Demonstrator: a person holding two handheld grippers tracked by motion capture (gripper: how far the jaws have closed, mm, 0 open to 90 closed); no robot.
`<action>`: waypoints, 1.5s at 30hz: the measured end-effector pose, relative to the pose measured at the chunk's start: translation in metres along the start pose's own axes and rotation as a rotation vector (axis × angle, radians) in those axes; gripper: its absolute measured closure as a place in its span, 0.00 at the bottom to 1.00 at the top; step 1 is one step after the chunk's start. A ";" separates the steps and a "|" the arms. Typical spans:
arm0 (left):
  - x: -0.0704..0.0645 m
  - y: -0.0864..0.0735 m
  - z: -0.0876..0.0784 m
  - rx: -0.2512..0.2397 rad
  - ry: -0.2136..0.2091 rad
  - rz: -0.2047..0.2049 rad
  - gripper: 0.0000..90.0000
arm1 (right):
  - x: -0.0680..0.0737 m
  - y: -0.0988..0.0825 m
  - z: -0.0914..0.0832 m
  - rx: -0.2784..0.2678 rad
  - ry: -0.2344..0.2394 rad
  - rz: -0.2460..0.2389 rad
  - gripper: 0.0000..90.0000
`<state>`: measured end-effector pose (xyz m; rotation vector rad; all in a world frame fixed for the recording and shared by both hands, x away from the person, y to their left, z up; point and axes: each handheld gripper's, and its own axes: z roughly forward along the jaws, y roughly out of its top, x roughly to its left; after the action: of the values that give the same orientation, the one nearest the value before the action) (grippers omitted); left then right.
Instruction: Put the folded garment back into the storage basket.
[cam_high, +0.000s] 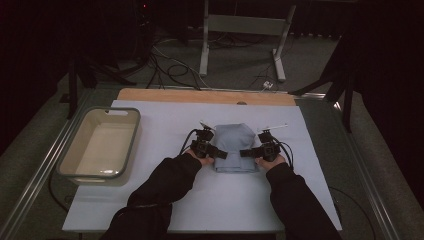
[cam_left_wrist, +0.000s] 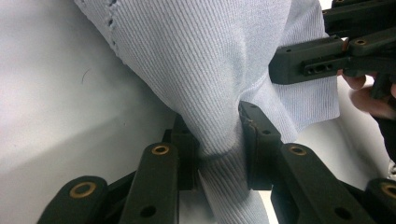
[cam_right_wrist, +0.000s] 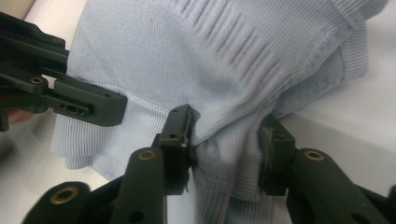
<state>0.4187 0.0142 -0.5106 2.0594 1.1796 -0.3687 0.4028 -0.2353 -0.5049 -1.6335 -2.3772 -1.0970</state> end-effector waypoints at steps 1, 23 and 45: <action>0.000 0.000 0.000 0.000 0.003 0.005 0.81 | 0.001 0.000 0.000 -0.002 -0.002 -0.002 0.71; -0.011 0.004 -0.016 -0.002 0.047 0.060 0.85 | 0.018 0.006 -0.009 -0.025 -0.023 -0.035 0.80; -0.017 0.006 -0.048 0.001 0.067 0.092 0.85 | 0.043 0.016 -0.016 -0.048 -0.004 -0.060 0.80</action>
<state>0.4095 0.0351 -0.4649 2.1334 1.1195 -0.2581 0.3920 -0.2078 -0.4664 -1.5906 -2.4355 -1.1713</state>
